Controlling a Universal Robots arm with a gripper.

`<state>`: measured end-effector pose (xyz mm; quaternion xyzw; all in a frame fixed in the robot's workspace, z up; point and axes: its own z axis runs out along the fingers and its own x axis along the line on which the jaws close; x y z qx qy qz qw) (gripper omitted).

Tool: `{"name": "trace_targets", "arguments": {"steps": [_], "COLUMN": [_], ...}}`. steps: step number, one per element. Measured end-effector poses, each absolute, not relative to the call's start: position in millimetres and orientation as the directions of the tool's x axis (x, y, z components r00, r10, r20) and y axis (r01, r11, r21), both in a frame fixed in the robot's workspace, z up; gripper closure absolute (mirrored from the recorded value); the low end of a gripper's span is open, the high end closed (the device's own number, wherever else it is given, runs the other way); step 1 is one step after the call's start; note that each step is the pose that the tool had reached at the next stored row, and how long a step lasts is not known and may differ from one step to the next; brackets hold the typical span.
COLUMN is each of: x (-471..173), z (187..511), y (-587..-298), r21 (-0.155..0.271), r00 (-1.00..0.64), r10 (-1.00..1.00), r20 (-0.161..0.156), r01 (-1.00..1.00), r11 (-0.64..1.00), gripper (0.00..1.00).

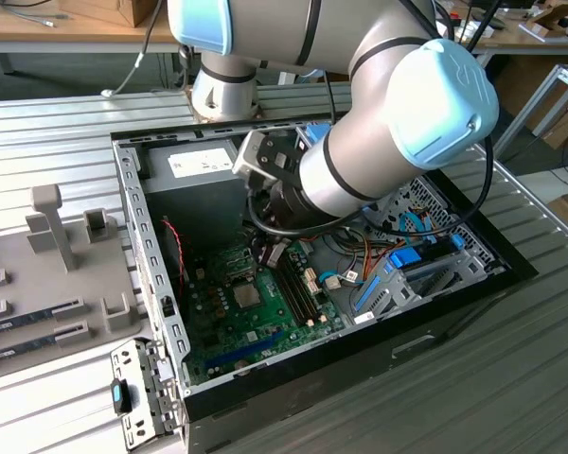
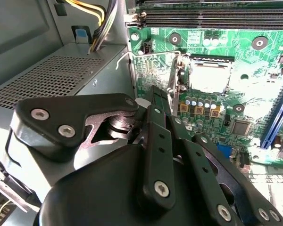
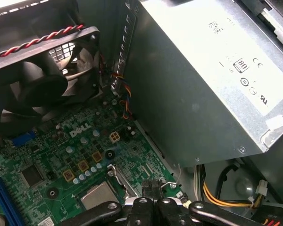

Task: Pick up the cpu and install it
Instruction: 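Close the cpu cover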

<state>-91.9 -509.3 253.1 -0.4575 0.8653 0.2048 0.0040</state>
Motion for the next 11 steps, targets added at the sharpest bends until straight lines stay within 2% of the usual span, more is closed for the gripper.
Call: {"name": "trace_targets", "arguments": {"steps": [11], "x": [-91.9], "z": [252.1], "y": [-514.3], "r21": [0.351], "r00": [-0.574], "r10": [-0.796], "r20": [-0.194], "r01": [-0.798], "r11": [0.49], "gripper": [0.89]}}
